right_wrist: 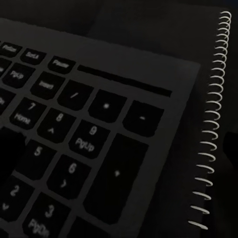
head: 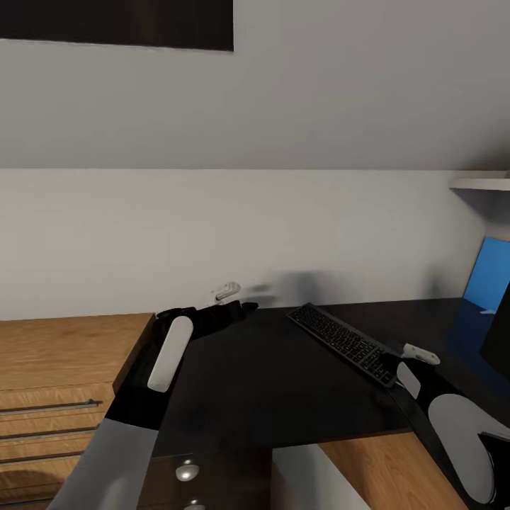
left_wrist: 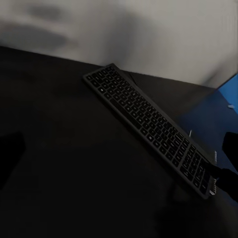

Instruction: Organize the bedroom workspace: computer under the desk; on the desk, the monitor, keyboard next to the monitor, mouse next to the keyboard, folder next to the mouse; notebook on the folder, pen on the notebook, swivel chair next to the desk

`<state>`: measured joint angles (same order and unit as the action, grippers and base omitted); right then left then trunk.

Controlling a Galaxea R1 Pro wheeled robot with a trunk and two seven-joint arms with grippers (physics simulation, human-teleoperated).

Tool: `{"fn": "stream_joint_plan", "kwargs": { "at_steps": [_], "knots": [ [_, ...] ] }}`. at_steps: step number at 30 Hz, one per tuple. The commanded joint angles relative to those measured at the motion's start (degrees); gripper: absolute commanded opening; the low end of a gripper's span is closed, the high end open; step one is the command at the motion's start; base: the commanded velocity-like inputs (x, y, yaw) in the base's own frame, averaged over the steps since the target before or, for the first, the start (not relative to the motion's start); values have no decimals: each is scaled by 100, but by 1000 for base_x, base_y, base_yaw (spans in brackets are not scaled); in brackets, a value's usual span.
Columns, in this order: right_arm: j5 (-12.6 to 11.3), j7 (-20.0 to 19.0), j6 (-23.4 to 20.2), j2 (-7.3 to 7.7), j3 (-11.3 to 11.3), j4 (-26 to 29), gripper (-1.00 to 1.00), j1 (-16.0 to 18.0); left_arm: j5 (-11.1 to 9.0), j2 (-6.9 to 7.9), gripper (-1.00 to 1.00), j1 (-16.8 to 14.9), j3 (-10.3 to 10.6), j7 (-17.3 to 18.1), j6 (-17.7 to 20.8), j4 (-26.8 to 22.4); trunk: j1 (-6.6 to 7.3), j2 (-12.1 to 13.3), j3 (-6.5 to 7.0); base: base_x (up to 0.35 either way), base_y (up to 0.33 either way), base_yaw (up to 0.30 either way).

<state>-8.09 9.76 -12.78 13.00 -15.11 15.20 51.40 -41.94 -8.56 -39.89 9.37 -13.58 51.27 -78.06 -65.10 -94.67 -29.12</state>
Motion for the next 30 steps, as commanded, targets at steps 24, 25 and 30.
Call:
{"fn": "stream_joint_plan", "kwargs": {
  "at_steps": [24, 25, 30],
  "knots": [
    [-84, 23, -41, -2, 25, 9, 100, 2, -68, -5, 100, -2, 4, -57, 15, 0, -241, -445, -204, 0, 0, 0],
    [-84, 20, -41, -8, 25, 9, 100, 2, -68, -5, 100, -3, 4, -57, 15, 1, -241, -445, -204, 0, 0, 0],
    [-80, 13, -24, -23, 33, 13, 100, 2, -75, 0, 100, -5, -1, -57, 15, 6, -241, -445, -204, 0, 0, 0]
  ]
}}
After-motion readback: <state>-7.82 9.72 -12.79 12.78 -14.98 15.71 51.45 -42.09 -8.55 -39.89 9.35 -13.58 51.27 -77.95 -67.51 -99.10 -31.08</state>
